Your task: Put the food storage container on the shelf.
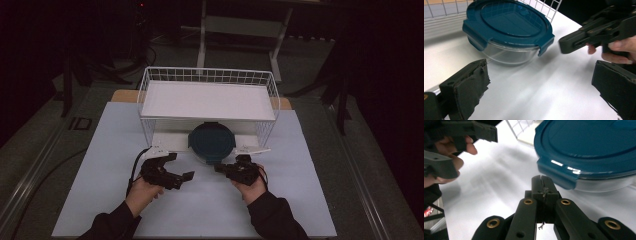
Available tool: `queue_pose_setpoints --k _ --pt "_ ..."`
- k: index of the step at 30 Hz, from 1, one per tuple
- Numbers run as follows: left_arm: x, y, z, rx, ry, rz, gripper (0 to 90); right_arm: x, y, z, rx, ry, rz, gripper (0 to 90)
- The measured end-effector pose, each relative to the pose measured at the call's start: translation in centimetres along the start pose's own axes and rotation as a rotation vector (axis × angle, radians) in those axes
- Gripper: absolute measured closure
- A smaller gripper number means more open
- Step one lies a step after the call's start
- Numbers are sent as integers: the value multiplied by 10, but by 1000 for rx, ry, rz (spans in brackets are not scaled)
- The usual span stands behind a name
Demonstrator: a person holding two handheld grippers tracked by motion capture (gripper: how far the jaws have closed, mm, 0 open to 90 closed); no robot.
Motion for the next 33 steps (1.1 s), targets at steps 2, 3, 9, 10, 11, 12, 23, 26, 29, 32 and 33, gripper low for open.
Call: queue_pose_setpoints --k 2,3,9,10,11,12,23,26,29,32,33 --pt "-2 -2 1 -5 3 2 12 0 5 4 15 -7 6 900" --pt "-2 -3 2 -6 7 -1 12 -1 8 5 23 -11 7 900" --pt "1 -5 5 -19 7 -14 12 -10 17 6 31 -7 28 900" --pt "1 -5 5 -16 8 -14 12 -11 19 6 27 -15 38 900" --pt "1 -5 6 -14 7 -14 12 -12 20 5 29 -17 42 900" --pt "2 -5 7 -15 7 -15 12 -14 22 4 28 -13 42 900" --pt "-1 -4 11 -16 16 -5 12 -31 38 -8 -2 -20 84 900" --pt "0 -5 11 -22 15 -7 12 -34 45 -10 1 -25 99 900" --pt "0 -5 10 -24 19 -10 12 -38 49 -10 -1 -26 110 900" --pt "0 -6 10 -26 16 -8 12 -41 52 -13 -9 -17 116 900" --pt "0 -6 10 -26 19 -9 12 -43 53 -14 -15 -14 121 900"
Point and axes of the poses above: each handheld gripper's, and its own axes: y roughly forward along the jaws, z roughly out of its underside, x roughly to its left, the point moved 7 cm from there along y, roughly forward along the jaws, and after that the axes turned 13 degrees about -x, right-handed, at the moved point
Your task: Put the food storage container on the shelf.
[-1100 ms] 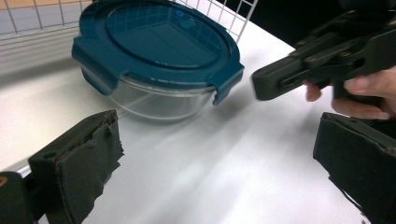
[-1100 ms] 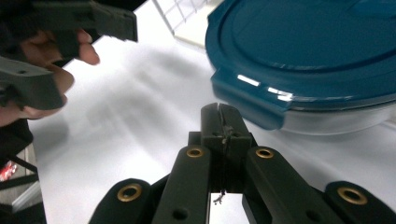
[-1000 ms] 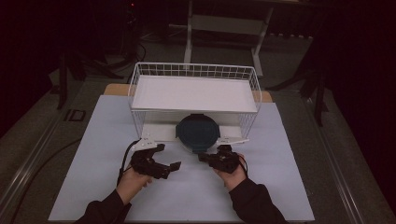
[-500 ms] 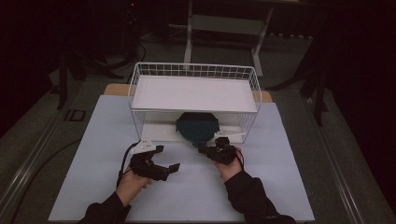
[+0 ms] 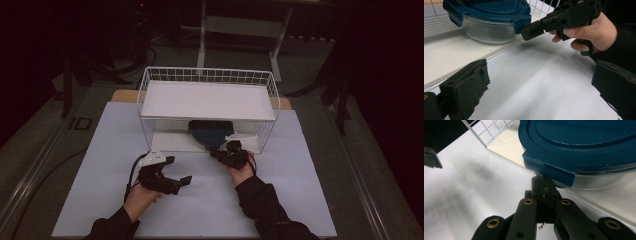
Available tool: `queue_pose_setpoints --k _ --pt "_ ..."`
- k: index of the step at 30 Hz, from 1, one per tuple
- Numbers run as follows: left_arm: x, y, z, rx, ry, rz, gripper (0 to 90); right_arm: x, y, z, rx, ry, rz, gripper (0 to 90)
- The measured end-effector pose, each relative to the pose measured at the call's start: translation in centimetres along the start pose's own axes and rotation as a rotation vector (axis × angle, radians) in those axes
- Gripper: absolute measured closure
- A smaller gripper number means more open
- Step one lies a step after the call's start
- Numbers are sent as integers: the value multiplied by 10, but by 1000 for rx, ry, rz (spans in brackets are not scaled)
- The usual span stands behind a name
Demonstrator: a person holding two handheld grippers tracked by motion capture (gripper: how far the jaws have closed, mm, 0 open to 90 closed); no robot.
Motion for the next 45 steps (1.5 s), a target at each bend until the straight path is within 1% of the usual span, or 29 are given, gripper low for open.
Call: queue_pose_setpoints --k 3,6,8,9,11,12,14,16,18,19,21,22,23,25,28,29,30,31,34,36,41,45 --pt "0 0 0 2 2 -1 12 -2 2 -2 0 -1 9 900" --pt "0 -1 0 0 4 1 12 -5 4 -4 -8 9 19 900" --pt "0 -1 0 -2 8 0 12 -7 5 -5 -9 17 15 900" --pt "0 -1 0 -3 8 0 12 -6 6 -5 -12 22 9 900" --pt "0 -1 -1 -2 9 -2 12 -4 8 -5 -13 -2 12 900" --pt "0 -1 -1 -2 9 -2 12 -3 8 -5 -13 -2 12 900" --pt "-1 -2 -1 -1 14 -3 12 -2 9 -4 -17 14 9 900" --pt "-1 -3 -1 -4 14 -1 12 0 6 -4 -21 16 -3 899" --pt "-2 -4 -2 -4 15 2 12 4 2 -4 -23 1 -10 897" --pt "-3 -5 -3 -8 18 1 12 7 -1 -4 -26 1 -14 883" --pt "-5 -6 -4 -11 24 7 12 10 -7 -4 -32 1 -21 802" --pt "-5 -7 -5 -10 32 7 12 12 -10 -3 -35 0 -25 713" --pt "-6 -8 -5 -15 34 9 12 13 -13 -3 -43 -4 -25 646" --pt "-8 -9 -6 -14 37 16 12 15 -19 -1 -47 -21 -10 503" --pt "-10 -10 -5 -13 39 27 12 16 -29 3 -57 -20 0 352" --pt "-11 -11 -4 -14 38 31 12 16 -33 5 -56 -6 -10 320" --pt "-11 -11 -4 -13 38 36 12 16 -36 8 -49 -2 -21 265" --pt "-12 -11 -3 -13 38 35 12 16 -40 10 -48 -2 -29 233" --pt "-12 -12 -3 -15 33 41 12 12 -49 16 -55 4 -37 178" --pt "-13 -12 -3 -16 38 44 12 9 -57 19 -55 -4 -27 175" --pt "-14 -11 -1 -8 41 48 12 7 -71 25 -57 8 -42 176" --pt "-15 -12 0 -6 40 53 12 7 -83 28 -61 -10 -32 176"
Point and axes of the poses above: each handheld gripper's, and its own axes: y roughly forward along the jaws, z roughly out of its underside, x roughly to its left, the point moved 7 cm from there along y, roughly forward along the jaws, and after that the axes turned 13 degrees about -x, right-handed, at the moved point
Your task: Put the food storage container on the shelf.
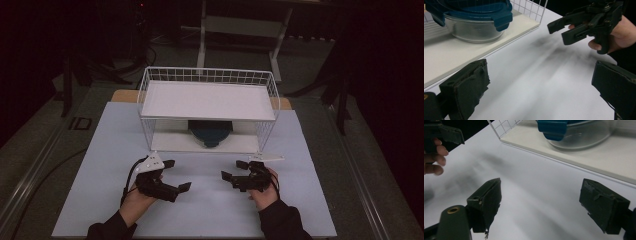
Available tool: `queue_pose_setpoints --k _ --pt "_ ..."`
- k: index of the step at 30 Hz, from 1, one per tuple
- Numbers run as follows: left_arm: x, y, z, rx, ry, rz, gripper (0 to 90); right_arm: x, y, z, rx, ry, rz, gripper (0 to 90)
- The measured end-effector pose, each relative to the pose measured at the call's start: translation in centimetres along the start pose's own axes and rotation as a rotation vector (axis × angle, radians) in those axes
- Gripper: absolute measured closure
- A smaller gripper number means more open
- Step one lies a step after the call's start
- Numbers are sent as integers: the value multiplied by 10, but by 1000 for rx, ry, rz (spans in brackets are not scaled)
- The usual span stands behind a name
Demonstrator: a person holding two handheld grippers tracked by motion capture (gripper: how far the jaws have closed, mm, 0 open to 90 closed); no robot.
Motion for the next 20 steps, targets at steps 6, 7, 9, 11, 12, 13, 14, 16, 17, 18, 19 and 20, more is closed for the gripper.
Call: queue_pose_setpoints --k 6,7,9,11,12,13,14,16,17,18,19,20 --pt "-1 -2 2 -4 -2 3 12 3 -17 9 11 -40 11 176" --pt "-1 -2 2 -4 1 3 12 3 -19 11 13 -49 14 176" --pt "-2 -2 3 -2 2 7 12 4 -23 14 15 -46 8 175" --pt "-3 -1 3 -2 6 13 12 5 -25 16 17 -49 -2 175" --pt "-4 -1 4 2 10 16 12 5 -26 17 20 -57 1 175" --pt "-5 0 4 1 12 19 12 4 -27 18 25 -63 5 175" --pt "-6 0 5 7 18 21 12 3 -28 19 22 -64 7 176" --pt "-7 1 5 6 17 25 12 1 -29 20 22 -59 8 176" --pt "-7 2 6 8 16 29 12 0 -30 20 22 -59 11 176" --pt "-7 2 6 11 16 30 12 -2 -30 19 19 -58 14 176" --pt "-8 3 7 10 17 31 12 -2 -30 19 16 -57 13 176" --pt "-8 3 7 12 18 35 12 -3 -30 18 15 -56 16 176"
Point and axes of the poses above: each handheld gripper's, and its own axes: y roughly forward along the jaws, z roughly out of its underside, x roughly to its left, the point moved 7 cm from there along y, roughly forward along the jaws, and after that the axes turned 13 degrees about -x, right-handed, at the moved point
